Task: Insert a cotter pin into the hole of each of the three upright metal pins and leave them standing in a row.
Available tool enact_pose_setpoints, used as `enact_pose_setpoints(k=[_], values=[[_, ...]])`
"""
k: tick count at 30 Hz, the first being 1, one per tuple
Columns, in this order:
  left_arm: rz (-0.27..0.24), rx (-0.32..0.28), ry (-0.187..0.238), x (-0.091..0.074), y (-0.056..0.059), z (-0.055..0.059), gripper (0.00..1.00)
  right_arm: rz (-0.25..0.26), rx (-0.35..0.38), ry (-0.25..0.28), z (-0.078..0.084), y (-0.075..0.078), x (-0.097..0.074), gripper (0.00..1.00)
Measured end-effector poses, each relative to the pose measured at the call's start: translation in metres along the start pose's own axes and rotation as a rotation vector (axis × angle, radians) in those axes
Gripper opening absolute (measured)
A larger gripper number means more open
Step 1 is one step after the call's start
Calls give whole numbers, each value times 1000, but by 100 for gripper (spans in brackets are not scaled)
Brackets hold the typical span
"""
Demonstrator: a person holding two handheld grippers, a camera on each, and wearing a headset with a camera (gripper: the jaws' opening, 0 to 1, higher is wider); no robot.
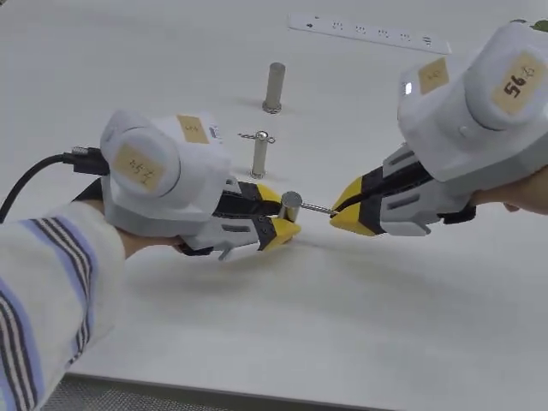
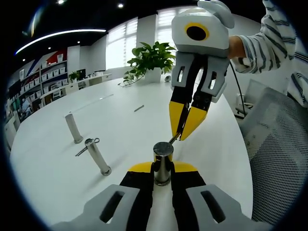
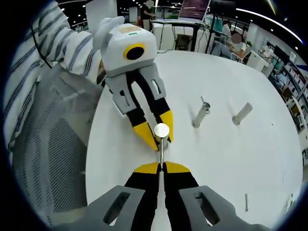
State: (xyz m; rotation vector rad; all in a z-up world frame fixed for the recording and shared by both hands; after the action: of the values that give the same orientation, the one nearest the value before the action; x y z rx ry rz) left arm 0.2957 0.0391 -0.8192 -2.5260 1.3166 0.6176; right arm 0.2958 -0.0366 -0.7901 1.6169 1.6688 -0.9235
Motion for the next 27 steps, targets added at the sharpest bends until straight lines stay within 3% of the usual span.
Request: enact_pose_setpoints(k=[11, 14, 16, 18, 27], values=[[-7, -9, 3, -2, -2, 2, 12, 13, 0, -6, -4, 4, 5, 4], [-11, -10, 1, -2, -2, 2, 12, 23, -29, -15, -4, 5, 5, 4], [-8, -7, 2, -1, -2, 2, 11, 14, -18, 8, -10, 2, 7, 4], [-5, -4, 1, -1, -1, 2, 11, 19, -44, -7, -10, 3, 8, 4], [-1, -15, 3, 0, 1, 2, 12, 11, -23, 21, -20, 2, 13, 4]])
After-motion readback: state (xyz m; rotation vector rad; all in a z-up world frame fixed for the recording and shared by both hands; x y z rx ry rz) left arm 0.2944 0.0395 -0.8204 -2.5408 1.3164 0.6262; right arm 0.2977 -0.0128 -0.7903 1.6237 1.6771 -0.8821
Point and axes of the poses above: the centre of the closed fingertips' face, and the gripper's own axes: x roughly forward along the fingers, y roughly to its right, z roughly out of its underside, the point moved 4 cm from there along -x, roughly backward along the fingers, and after that the axes turned 6 degrees about -z, right-handed, at the moved point
